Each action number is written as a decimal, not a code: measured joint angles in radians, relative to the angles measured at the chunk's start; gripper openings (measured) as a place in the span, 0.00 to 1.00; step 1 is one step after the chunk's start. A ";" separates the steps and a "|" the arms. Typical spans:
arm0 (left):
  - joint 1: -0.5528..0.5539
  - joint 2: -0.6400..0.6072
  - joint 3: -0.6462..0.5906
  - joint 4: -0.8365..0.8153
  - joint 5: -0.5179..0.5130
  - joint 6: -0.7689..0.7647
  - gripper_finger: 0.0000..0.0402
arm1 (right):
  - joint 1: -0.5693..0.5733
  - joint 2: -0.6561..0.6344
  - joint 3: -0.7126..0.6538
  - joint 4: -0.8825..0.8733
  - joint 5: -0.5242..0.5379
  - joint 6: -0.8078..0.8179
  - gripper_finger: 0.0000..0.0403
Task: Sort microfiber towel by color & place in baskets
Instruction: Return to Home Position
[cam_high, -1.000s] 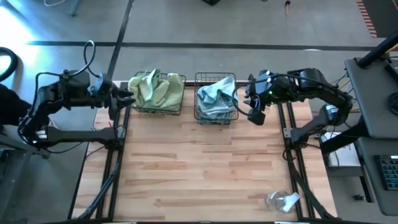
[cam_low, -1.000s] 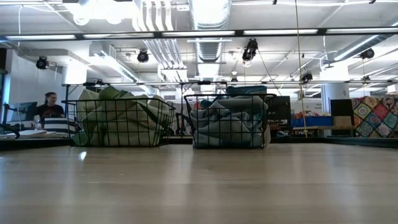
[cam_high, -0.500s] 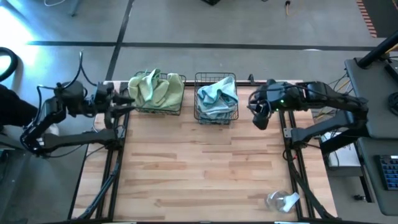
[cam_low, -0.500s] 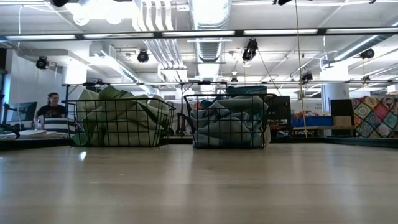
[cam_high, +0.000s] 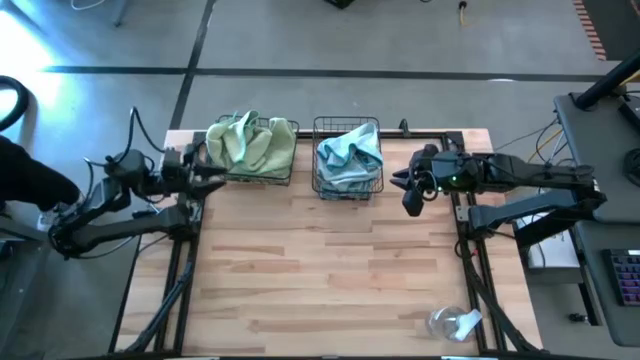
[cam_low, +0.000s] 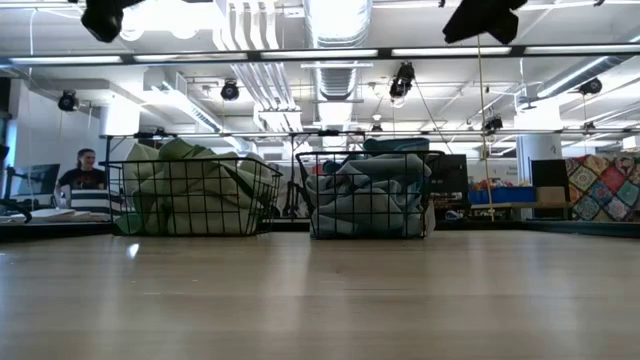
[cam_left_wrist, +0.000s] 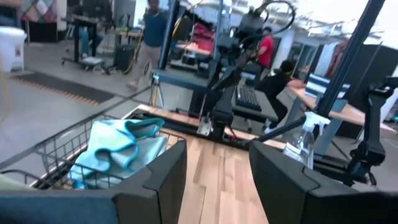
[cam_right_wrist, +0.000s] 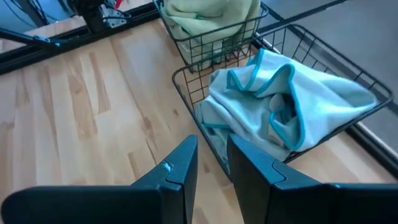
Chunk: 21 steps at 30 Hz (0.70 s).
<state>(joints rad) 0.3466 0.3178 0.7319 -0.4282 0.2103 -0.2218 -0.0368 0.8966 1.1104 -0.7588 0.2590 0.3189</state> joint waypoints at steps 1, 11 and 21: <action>0.000 -0.012 -0.027 0.028 0.006 -0.001 0.40 | 0.000 -0.009 -0.027 0.022 0.000 0.005 0.20; 0.000 -0.080 -0.230 0.229 0.039 -0.040 0.40 | 0.000 -0.101 -0.245 0.333 -0.031 0.012 0.20; -0.001 -0.105 -0.368 0.369 0.070 -0.058 0.40 | 0.000 -0.159 -0.407 0.508 -0.030 0.027 0.20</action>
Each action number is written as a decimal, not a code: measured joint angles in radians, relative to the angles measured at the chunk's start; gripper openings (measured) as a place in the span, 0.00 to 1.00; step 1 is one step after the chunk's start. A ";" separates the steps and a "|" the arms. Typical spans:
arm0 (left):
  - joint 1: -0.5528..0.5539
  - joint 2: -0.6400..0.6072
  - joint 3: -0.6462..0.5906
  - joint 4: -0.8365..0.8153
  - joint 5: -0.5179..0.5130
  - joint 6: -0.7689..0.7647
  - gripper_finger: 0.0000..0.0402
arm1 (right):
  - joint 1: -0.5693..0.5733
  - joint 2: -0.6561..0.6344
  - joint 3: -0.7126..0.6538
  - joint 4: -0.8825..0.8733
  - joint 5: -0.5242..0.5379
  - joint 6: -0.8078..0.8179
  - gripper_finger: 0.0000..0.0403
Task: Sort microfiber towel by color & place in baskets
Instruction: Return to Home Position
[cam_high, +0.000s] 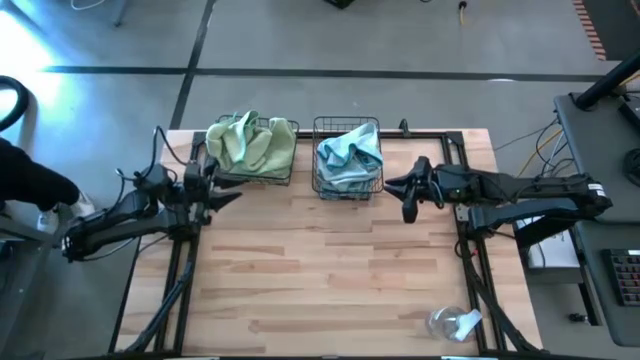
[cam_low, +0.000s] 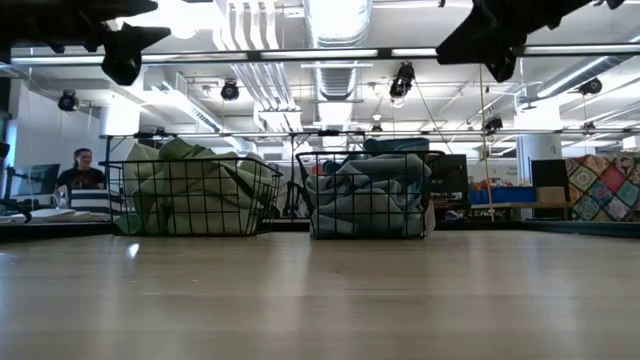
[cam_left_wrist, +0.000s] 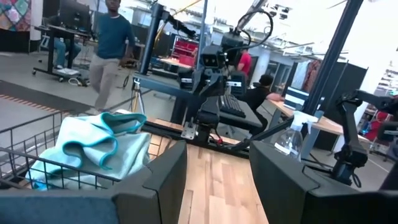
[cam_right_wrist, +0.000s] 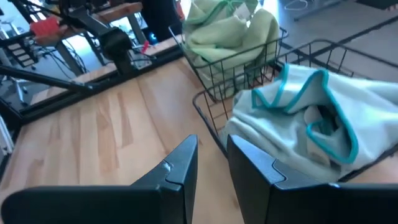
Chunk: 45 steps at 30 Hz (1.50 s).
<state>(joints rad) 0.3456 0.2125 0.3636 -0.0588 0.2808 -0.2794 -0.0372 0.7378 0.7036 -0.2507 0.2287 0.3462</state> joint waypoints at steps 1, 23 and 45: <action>0.000 -0.002 -0.012 0.013 0.000 0.000 0.40 | 0.000 -0.003 -0.013 0.009 0.002 0.003 0.20; 0.001 -0.052 -0.177 0.261 0.026 -0.026 0.40 | 0.000 -0.119 -0.288 0.264 0.009 0.063 0.20; 0.000 -0.075 -0.210 0.262 0.053 0.052 0.40 | 0.000 -0.295 -0.559 0.601 0.034 0.115 0.20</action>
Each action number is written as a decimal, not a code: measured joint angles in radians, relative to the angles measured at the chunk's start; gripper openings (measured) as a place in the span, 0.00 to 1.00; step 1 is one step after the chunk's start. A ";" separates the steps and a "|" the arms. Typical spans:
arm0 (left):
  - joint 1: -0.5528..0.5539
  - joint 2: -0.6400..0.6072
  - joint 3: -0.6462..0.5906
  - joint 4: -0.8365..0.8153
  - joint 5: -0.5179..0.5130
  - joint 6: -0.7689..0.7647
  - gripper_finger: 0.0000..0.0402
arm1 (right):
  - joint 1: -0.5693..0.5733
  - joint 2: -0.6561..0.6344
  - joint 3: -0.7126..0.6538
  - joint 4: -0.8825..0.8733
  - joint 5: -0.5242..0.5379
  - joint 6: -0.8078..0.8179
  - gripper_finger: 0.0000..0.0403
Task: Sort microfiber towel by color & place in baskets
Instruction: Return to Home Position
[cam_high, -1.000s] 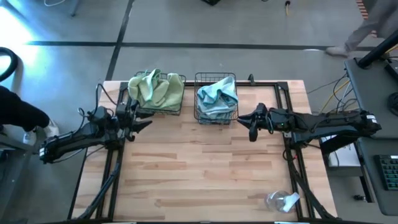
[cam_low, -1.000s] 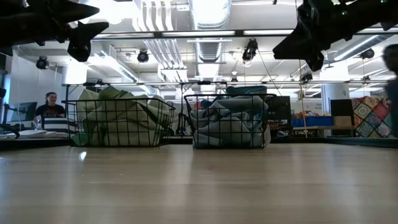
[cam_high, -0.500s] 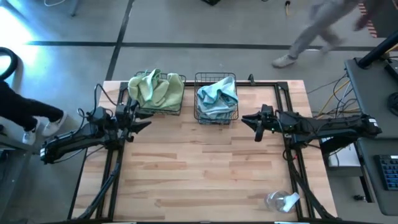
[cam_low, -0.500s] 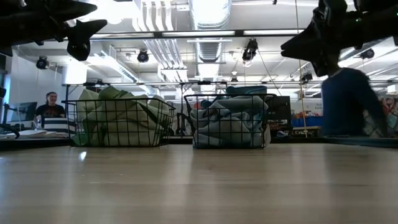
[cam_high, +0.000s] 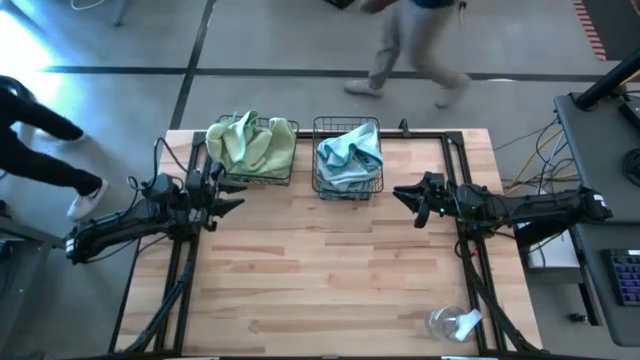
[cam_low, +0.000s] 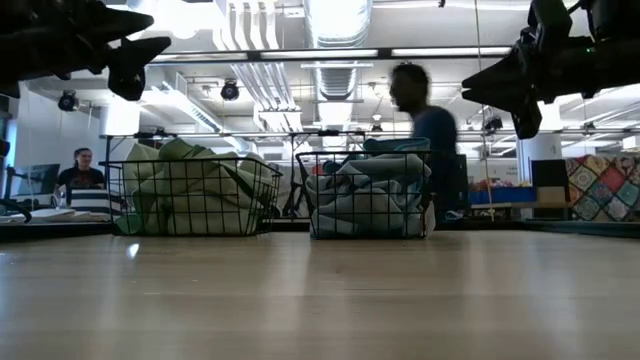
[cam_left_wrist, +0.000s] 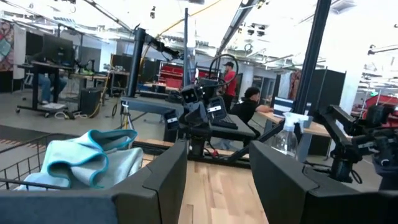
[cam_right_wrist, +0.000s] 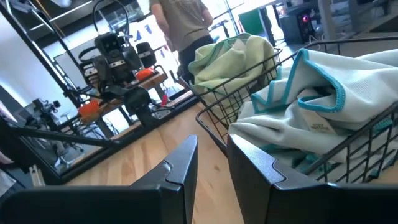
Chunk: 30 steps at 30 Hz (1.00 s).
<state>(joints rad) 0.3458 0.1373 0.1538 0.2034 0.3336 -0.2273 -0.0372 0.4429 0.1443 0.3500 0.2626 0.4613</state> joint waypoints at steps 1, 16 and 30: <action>0.000 -0.003 -0.008 0.010 0.000 0.000 0.40 | 0.000 -0.003 -0.003 0.000 0.002 0.000 0.20; 0.000 -0.053 -0.135 0.175 0.000 -0.068 0.40 | 0.000 -0.011 -0.049 0.000 0.029 0.019 0.20; 0.000 -0.054 -0.143 0.139 0.000 -0.043 0.40 | 0.000 -0.011 -0.125 -0.001 0.037 0.103 0.20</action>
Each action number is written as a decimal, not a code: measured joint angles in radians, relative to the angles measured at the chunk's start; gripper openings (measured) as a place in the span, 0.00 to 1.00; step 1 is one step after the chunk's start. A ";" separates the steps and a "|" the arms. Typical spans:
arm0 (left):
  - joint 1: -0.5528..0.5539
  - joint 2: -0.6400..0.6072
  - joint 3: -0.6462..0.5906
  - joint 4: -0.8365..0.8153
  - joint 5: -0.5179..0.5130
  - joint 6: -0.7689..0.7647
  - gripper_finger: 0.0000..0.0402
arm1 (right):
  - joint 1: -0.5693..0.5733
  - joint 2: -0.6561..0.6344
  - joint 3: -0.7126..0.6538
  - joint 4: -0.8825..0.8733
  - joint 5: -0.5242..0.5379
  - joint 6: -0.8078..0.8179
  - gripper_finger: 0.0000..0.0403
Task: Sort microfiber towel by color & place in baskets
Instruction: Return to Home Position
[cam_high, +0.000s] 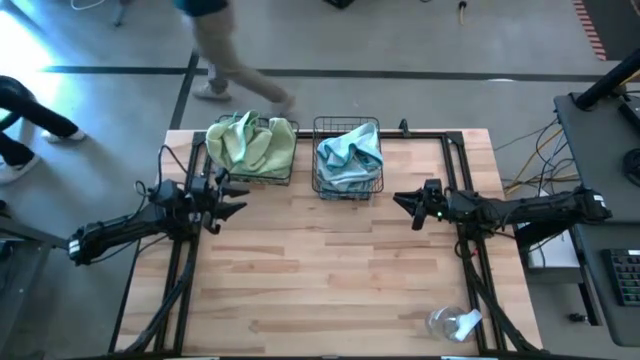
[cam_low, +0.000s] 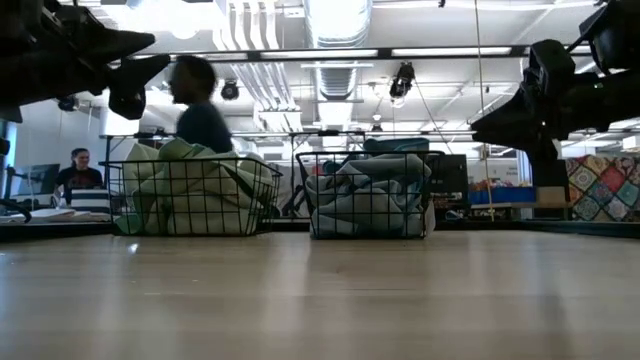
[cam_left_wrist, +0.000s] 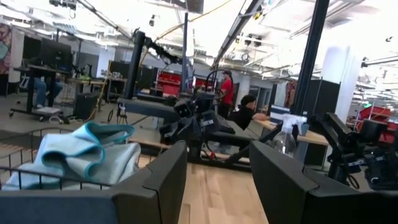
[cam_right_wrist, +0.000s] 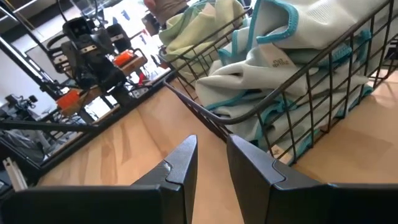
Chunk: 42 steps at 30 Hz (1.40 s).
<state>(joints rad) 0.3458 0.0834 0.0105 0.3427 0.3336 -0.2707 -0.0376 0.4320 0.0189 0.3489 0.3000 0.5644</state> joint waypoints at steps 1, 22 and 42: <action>0.000 0.000 0.000 -0.008 0.000 0.000 0.40 | 0.000 0.000 -0.001 0.000 0.000 0.003 0.20; 0.000 0.007 0.000 -0.209 0.000 0.007 0.40 | 0.000 0.000 -0.002 -0.059 0.000 0.016 0.20; 0.000 0.007 -0.001 -0.248 -0.001 -0.002 0.40 | 0.000 0.001 -0.002 -0.193 -0.011 0.062 0.20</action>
<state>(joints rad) 0.3458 0.0902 0.0097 0.0948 0.3328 -0.2722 -0.0376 0.4328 0.0166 0.1563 0.2886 0.6260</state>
